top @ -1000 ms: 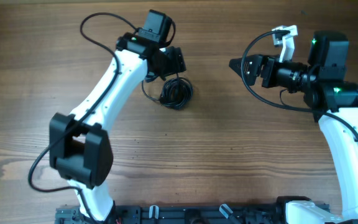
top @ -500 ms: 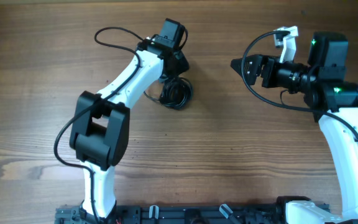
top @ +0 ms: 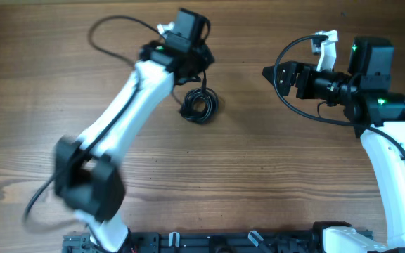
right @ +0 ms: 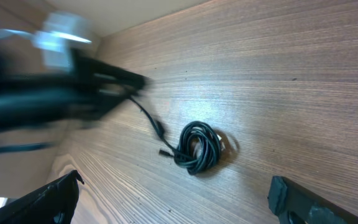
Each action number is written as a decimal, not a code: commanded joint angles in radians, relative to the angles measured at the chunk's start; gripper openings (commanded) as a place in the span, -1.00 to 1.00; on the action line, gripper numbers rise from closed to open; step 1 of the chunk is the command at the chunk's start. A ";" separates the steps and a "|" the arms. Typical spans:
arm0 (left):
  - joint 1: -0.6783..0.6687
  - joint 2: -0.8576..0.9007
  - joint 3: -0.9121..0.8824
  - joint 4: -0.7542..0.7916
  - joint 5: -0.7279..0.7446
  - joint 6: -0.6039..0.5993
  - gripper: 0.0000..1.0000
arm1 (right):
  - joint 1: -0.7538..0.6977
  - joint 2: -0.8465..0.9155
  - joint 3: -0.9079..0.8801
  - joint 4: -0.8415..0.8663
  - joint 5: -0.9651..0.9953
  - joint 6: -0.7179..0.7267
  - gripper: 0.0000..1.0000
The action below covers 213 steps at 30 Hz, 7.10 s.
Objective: Untangle cables
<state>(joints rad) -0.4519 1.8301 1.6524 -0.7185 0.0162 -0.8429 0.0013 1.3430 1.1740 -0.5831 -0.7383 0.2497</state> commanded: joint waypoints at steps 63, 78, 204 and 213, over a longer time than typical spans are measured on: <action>0.122 0.019 -0.209 -0.184 0.134 0.001 -0.92 | 0.005 0.010 0.028 -0.009 0.118 0.012 0.99; 0.167 0.045 -0.048 -0.290 0.035 0.311 0.99 | 0.005 0.010 0.028 -0.008 0.126 0.013 0.99; 0.232 -0.014 -0.323 0.200 1.403 0.512 -0.92 | 0.255 0.257 0.028 0.311 -0.183 0.153 -0.19; 0.232 -0.014 -0.323 0.200 1.403 0.513 -0.92 | 0.271 0.287 0.028 0.349 -0.159 0.181 -0.66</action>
<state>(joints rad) -0.2165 1.8309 1.3247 -0.5228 1.3678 -0.3309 0.2615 1.6054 1.1812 -0.2474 -0.9230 0.4229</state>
